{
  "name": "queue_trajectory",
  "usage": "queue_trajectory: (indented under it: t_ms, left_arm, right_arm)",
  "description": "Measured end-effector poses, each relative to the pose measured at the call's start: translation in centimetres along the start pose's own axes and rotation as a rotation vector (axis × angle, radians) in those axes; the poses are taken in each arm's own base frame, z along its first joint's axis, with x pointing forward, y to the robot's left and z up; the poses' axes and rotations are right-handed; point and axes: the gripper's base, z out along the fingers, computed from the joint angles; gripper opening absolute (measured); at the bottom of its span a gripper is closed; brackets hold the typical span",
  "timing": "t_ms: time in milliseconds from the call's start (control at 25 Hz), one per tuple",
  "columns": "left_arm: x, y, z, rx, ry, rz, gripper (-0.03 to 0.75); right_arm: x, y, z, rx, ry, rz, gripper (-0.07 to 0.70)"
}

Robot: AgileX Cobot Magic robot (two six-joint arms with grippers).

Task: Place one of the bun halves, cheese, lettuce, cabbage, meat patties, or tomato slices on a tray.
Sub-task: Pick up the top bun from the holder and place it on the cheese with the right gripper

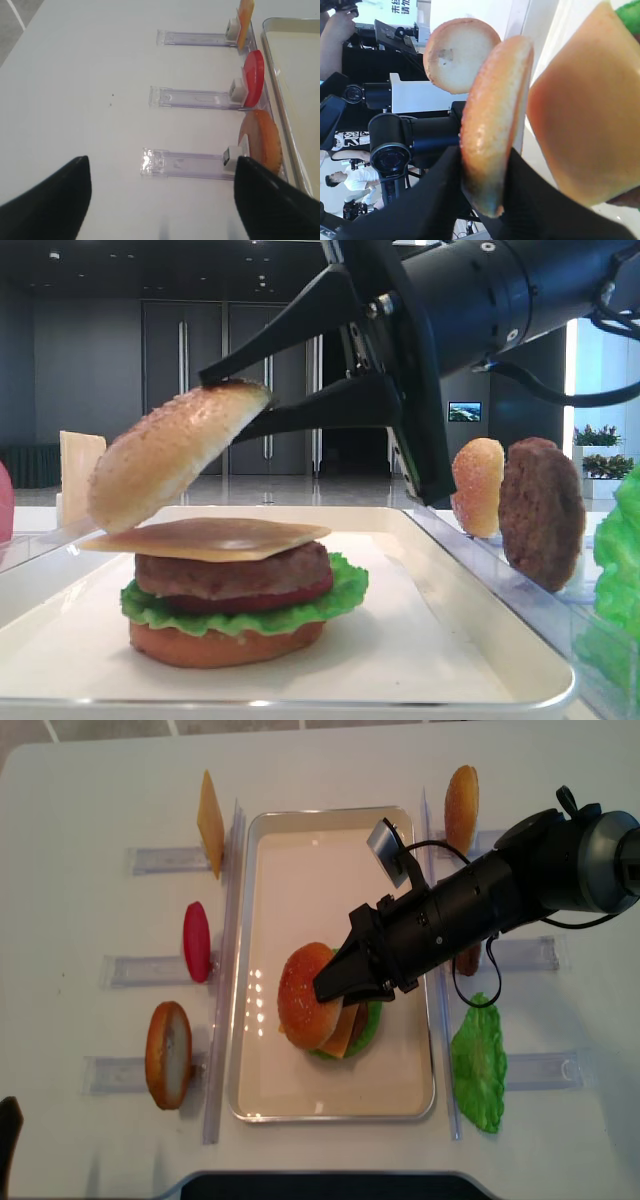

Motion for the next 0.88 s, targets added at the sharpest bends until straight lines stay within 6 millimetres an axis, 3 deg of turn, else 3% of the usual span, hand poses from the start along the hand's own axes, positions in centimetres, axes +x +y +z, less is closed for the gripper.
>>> queue_trajectory:
  t_ms: [320, 880]
  left_arm:
    - [0.0, 0.0, 0.0, 0.000, 0.000, 0.000, 0.692]
    - [0.0, 0.0, 0.0, 0.000, 0.000, 0.000, 0.692]
  right_arm:
    - [0.0, -0.1, -0.1, 0.036, -0.003, -0.016, 0.432]
    - [0.2, 2.3, -4.5, 0.307, -0.055, -0.180, 0.461]
